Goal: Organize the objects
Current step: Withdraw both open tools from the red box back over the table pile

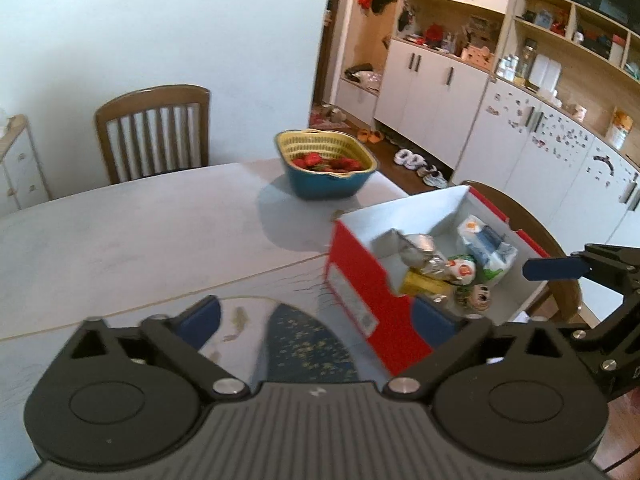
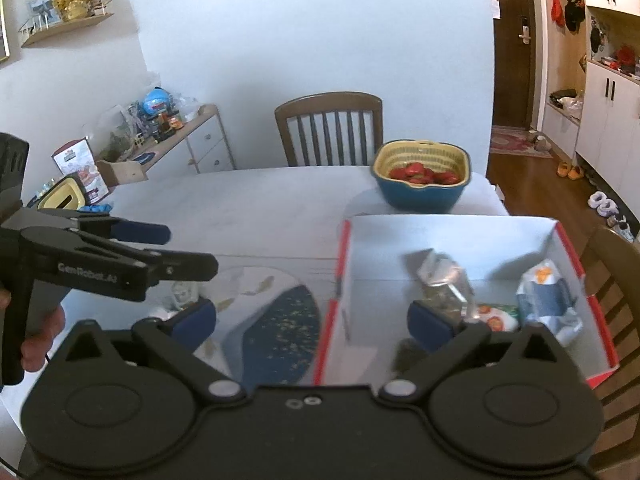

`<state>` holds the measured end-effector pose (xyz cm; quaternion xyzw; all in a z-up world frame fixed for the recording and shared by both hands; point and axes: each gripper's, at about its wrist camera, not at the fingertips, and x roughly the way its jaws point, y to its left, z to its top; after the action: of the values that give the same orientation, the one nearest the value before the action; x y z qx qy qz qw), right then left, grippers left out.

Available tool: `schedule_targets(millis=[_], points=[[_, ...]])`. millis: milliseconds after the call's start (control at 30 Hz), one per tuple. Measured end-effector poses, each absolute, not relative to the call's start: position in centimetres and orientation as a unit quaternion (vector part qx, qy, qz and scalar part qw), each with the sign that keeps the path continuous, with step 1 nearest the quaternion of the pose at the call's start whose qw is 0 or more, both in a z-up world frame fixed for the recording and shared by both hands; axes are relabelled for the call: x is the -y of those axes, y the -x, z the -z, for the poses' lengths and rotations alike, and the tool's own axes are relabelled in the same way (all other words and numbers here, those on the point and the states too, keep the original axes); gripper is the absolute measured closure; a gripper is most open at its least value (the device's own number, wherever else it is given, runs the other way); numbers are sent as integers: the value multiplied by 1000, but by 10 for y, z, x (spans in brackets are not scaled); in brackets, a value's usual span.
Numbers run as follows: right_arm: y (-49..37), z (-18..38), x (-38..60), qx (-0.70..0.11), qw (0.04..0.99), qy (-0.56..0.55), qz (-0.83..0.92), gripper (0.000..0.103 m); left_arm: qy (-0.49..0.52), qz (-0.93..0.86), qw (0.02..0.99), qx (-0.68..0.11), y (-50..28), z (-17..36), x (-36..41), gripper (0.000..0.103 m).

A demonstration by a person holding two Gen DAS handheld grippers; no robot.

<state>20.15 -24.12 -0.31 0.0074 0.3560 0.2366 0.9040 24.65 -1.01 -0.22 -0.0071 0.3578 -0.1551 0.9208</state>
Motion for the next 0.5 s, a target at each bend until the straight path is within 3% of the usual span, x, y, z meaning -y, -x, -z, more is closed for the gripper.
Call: schedule_targets(millis=[500], points=[[-192,16,160,-368,898,9,-242,1,18,88,931,-353,-225,26,-91,0]])
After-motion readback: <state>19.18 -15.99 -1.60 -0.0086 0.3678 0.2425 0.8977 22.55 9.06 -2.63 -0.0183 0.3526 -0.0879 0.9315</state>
